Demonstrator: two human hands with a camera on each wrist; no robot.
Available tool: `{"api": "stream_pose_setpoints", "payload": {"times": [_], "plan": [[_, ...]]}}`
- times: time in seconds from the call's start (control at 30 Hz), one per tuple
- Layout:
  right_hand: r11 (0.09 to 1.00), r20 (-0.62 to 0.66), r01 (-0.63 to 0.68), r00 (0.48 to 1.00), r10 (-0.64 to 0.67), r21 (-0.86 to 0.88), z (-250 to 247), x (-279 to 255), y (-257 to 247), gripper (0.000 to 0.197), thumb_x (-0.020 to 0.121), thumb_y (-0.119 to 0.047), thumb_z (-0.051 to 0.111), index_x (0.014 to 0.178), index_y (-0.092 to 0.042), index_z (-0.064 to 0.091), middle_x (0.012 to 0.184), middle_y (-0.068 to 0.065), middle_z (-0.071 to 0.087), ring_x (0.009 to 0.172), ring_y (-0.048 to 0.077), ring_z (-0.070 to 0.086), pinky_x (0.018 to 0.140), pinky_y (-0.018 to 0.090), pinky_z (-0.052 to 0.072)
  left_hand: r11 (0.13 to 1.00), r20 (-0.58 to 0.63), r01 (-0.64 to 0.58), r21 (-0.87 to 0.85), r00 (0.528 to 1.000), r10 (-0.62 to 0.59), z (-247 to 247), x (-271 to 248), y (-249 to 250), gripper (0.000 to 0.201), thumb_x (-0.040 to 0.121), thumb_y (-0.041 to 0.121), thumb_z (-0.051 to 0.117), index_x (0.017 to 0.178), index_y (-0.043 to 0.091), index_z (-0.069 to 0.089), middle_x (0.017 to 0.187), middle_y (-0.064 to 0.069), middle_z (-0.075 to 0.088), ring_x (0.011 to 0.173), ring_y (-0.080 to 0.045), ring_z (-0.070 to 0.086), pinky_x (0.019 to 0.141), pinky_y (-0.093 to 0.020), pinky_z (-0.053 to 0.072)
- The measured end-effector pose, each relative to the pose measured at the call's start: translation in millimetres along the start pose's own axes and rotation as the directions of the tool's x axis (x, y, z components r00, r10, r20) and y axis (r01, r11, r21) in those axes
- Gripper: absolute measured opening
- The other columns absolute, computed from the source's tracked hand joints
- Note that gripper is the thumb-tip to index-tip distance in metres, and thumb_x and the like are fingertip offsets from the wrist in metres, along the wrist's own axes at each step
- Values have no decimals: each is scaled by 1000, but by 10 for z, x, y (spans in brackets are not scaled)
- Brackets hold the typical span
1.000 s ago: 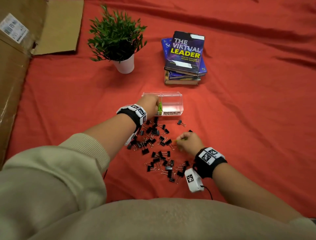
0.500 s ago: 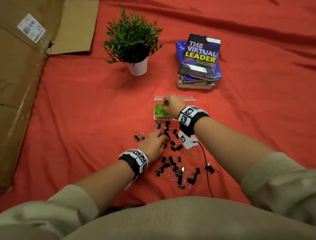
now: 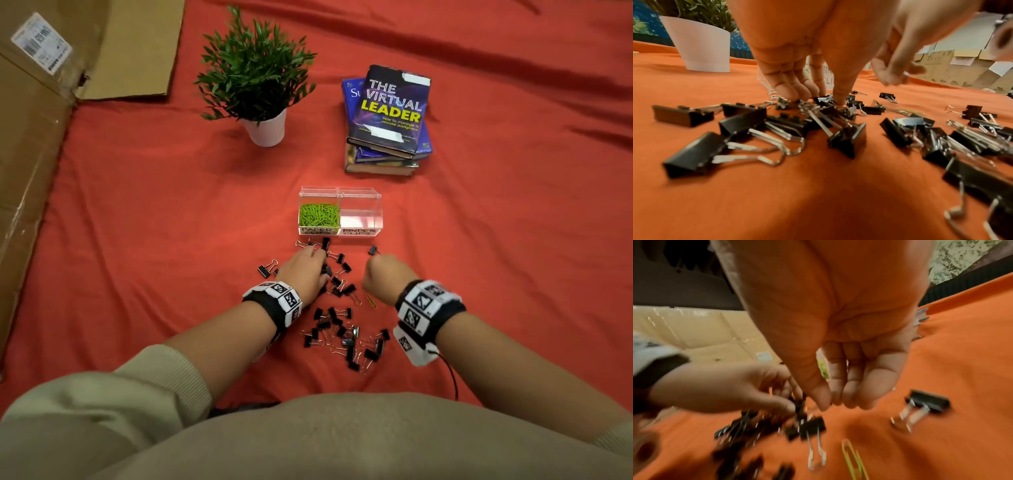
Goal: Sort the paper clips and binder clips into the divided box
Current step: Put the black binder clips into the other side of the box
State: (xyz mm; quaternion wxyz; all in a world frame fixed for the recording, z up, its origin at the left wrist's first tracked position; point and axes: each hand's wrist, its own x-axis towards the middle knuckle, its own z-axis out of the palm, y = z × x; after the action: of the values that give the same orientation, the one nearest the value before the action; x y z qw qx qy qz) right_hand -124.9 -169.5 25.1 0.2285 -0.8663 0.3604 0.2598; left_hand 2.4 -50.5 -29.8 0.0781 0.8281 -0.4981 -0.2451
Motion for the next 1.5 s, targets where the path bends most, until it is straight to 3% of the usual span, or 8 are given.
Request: {"api": "stream_pose_setpoints", "payload": {"times": [0.43, 0.53, 0.67, 0.77, 0.93, 1.1, 1.27, 1.5], "plan": [[998, 98, -65, 993, 66, -20, 446, -68, 85, 25, 92, -20, 48, 109, -3, 55, 110, 13, 61, 98, 27, 59, 84, 34, 52, 994, -12, -92, 59, 996, 93, -18, 14, 1, 26, 95, 18, 42, 116, 5, 49, 115, -10, 54, 110, -27, 50, 90, -35, 44], [982, 35, -45, 999, 39, 184, 204, -5, -19, 12, 92, -18, 49, 93, -8, 54, 84, 5, 59, 78, 22, 58, 58, 22, 46, 995, -12, -101, 27, 995, 101, -7, -12, -33, 24, 95, 14, 41, 115, 4, 49, 114, -12, 54, 110, -28, 49, 90, -37, 44], [931, -260, 160, 963, -74, 328, -225, 246, -313, 8, 90, -13, 49, 86, -8, 55, 74, 3, 59, 65, 18, 54, 52, 21, 39, 994, -37, -30, -101, 999, 27, -8, -59, -108, 16, 91, 18, 47, 99, 7, 55, 102, -12, 57, 98, -30, 54, 82, -39, 47], [950, -264, 206, 954, -142, 234, -421, 530, -568, 13, 92, -10, 48, 97, -2, 57, 88, 11, 64, 73, 21, 59, 64, 27, 52, 964, -77, 88, -250, 991, -110, -71, -95, -159, 10, 88, 19, 51, 88, 11, 56, 95, -9, 57, 88, -26, 55, 78, -37, 47], [962, -287, 254, 933, -216, 103, -371, 658, -679, 21, 90, -8, 50, 110, -3, 56, 110, 15, 60, 95, 28, 61, 81, 33, 51, 897, -132, 212, -388, 950, -282, -190, -82, -306, 8, 86, 15, 55, 79, 13, 52, 86, -3, 50, 78, -18, 48, 69, -28, 37], [918, -246, 380, 885, -396, -111, 96, 532, -556, 23, 87, -3, 51, 109, -7, 58, 111, 8, 55, 103, 26, 56, 87, 40, 54, 943, -126, 127, -306, 977, -173, -176, 19, -409, 10, 86, 15, 54, 80, 8, 57, 93, -7, 50, 89, -22, 49, 81, -34, 43], [905, -150, 322, 916, -372, -279, 433, 451, -452, 55, 85, -6, 52, 137, -7, 35, 148, 15, 28, 131, 38, 30, 104, 45, 39, 984, -60, -33, -176, 998, 23, -176, 90, -332, 12, 84, 18, 55, 81, 7, 59, 133, -4, 50, 123, -23, 44, 102, -37, 40], [901, -207, 359, 888, -410, -244, 504, 444, -349, 32, 81, 2, 51, 113, -1, 52, 117, 16, 50, 106, 35, 46, 89, 42, 43, 996, -29, -76, -49, 997, 75, -131, 115, -267, 18, 87, 19, 53, 96, 5, 60, 114, -6, 55, 109, -24, 49, 88, -37, 47]]}}
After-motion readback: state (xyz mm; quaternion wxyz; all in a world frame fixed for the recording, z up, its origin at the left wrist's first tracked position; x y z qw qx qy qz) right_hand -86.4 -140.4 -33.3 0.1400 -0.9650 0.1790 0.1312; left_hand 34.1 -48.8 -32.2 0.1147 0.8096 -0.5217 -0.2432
